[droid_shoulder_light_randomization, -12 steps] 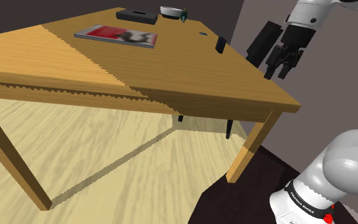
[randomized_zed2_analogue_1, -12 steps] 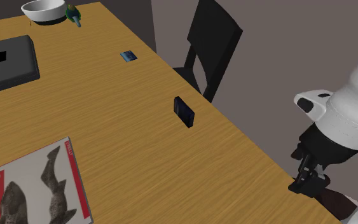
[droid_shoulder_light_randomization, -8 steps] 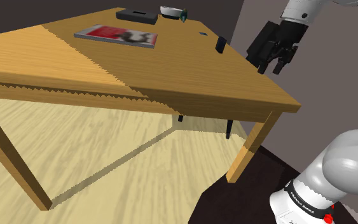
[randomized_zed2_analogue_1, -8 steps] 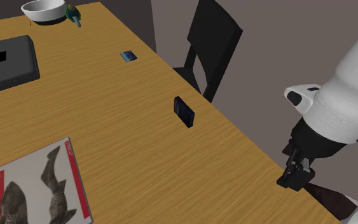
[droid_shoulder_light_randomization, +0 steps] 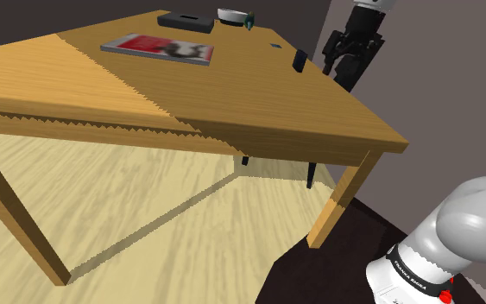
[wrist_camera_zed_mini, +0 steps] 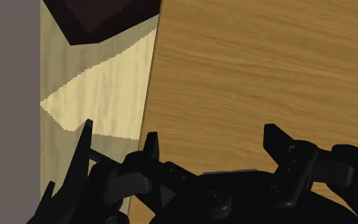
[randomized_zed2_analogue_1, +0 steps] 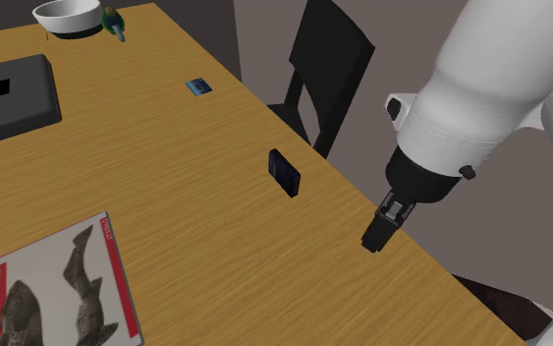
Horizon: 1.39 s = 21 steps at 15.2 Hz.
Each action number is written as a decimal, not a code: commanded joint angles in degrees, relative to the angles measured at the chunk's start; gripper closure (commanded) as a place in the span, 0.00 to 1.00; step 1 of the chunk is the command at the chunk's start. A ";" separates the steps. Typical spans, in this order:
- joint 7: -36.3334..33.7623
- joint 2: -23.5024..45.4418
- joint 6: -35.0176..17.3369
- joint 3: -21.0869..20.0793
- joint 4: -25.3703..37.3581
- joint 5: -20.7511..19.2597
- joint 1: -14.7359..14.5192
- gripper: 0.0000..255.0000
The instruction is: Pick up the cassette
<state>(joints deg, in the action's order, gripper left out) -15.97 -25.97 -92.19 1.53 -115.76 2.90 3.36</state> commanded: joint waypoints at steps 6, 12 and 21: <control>-7.78 14.79 0.71 -0.62 17.89 -0.36 1.42 0.00; -13.17 27.15 4.20 -0.09 35.50 -0.95 2.36 0.00; -13.02 24.67 -2.46 -0.12 26.37 -1.02 2.30 0.00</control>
<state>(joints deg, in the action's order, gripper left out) -29.01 -1.15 -94.30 1.40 -88.92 1.88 5.65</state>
